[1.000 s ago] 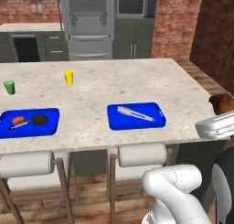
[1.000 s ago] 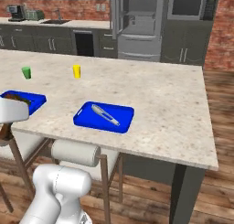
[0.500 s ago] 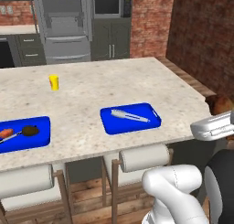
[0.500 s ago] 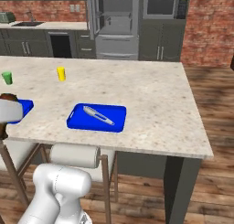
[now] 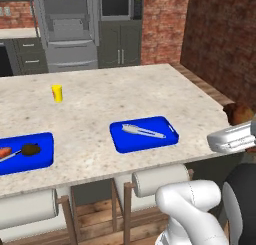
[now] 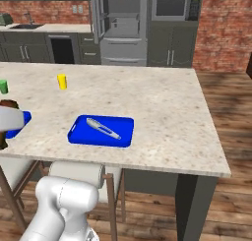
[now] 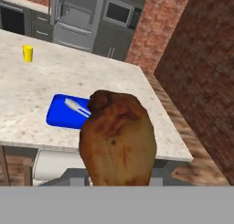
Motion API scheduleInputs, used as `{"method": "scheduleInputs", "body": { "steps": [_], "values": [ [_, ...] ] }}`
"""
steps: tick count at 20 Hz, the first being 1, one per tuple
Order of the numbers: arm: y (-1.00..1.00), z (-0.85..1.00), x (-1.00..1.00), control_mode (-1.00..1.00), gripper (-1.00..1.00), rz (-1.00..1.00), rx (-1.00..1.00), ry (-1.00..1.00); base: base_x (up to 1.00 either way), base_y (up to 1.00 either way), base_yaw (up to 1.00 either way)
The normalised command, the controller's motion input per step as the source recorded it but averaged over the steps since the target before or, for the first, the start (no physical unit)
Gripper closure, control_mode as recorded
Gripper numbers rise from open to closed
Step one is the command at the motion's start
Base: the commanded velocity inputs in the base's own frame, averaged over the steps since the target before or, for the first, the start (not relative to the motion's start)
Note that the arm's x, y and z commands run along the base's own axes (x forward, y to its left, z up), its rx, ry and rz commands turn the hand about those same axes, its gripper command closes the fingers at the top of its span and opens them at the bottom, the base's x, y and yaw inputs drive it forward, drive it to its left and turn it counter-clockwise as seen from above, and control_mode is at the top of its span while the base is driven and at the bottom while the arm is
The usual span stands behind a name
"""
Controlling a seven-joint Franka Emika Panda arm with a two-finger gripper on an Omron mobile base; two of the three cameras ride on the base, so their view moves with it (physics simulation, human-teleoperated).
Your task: Gather the avocado and squash from the fridge and place them on a tray on the dining counter. Then gather the chicken drumsticks from the fridge and place them on the other tray.
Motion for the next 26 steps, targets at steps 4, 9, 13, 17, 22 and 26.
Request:
{"method": "scheduleInputs", "body": {
  "steps": [4,9,13,17,22,26],
  "values": [
    [0.05,-0.02,0.38,-1.00,1.00,0.00,0.00,0.06,0.36,0.03,0.00],
    [0.17,-0.36,0.95,-1.00,1.00,0.00,0.00,0.19,0.00,0.00,0.00],
    [0.28,-0.56,0.96,-1.00,1.00,0.00,0.00,0.22,0.00,0.00,0.00],
    [0.04,-0.59,0.40,-1.00,1.00,0.04,0.00,0.19,0.00,0.00,0.00],
    [0.05,-0.38,0.37,-1.00,1.00,0.01,0.00,0.10,0.00,0.00,0.00],
    [0.11,-0.27,0.65,-1.00,1.00,0.00,0.02,0.00,0.00,0.00,0.00]
  ]
}}
